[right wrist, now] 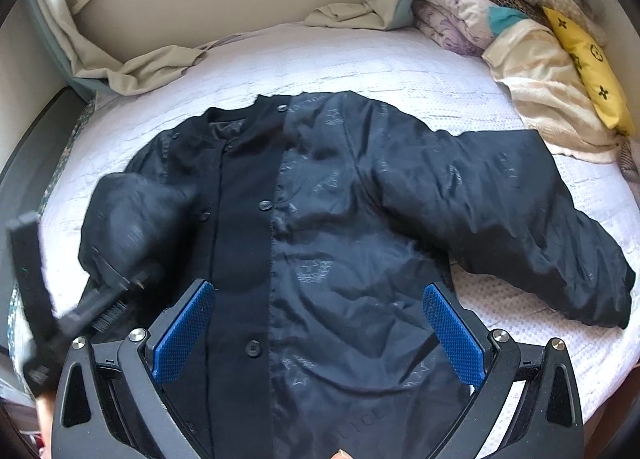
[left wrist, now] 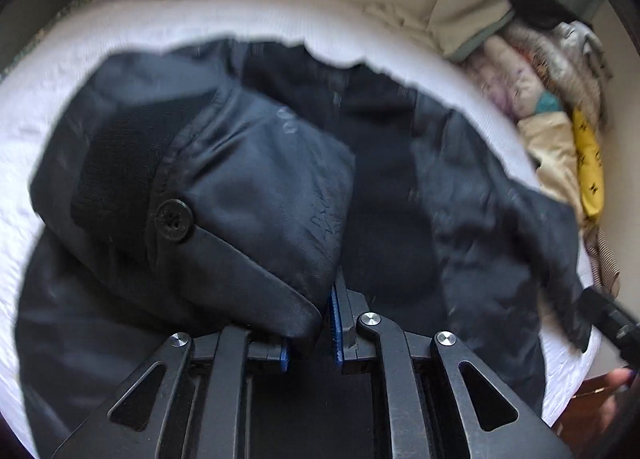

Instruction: Fold large clothes

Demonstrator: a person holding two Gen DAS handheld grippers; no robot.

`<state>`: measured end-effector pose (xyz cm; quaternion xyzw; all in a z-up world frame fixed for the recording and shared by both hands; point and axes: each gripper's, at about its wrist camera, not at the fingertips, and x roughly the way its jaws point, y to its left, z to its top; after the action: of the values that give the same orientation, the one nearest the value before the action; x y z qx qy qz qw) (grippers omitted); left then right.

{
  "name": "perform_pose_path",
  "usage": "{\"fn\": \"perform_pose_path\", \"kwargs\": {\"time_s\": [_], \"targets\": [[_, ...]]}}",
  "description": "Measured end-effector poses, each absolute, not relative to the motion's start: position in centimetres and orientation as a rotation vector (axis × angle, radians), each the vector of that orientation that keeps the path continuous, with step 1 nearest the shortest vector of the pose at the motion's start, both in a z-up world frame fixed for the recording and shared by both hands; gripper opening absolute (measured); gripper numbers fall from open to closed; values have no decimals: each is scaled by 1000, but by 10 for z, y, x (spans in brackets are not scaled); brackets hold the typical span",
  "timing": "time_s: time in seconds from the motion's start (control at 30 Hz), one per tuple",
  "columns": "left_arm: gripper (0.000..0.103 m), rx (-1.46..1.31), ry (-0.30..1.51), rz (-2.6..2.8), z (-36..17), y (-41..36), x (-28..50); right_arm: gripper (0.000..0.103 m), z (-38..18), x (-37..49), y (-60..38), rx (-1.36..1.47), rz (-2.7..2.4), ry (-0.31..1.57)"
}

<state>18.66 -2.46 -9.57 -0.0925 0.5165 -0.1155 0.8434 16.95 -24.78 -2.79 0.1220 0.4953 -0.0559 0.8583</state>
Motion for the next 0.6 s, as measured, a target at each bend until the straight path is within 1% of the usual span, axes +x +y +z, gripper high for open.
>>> {"fn": "perform_pose_path", "kwargs": {"time_s": [0.03,0.1,0.13,0.17,0.2,0.27,0.47,0.57,0.6], "targets": [[31,-204,1104,-253,-98,-24,184,103,-30,169,-250,257,-123,1047],[65,-244,1121,-282,-95,-19,179,103,-36,169,-256,267,-128,1070],[72,-272,1114,-294,-90,-16,174,103,-40,169,-260,279,-127,1091],[83,-292,1102,-301,-82,-11,169,103,-44,169,-261,285,-125,1106],[91,-304,1090,-307,-76,-9,165,103,-50,169,-263,289,-124,1130],[93,-312,1062,-322,-63,-6,157,103,-60,167,-264,284,-125,1157],[93,-214,953,-283,-31,9,140,103,-96,165,-249,192,-130,1242],[93,-166,831,-201,-6,20,140,103,-117,166,-236,126,-117,1282],[96,-150,771,-162,7,29,135,103,-124,166,-232,102,-119,1294]]}}
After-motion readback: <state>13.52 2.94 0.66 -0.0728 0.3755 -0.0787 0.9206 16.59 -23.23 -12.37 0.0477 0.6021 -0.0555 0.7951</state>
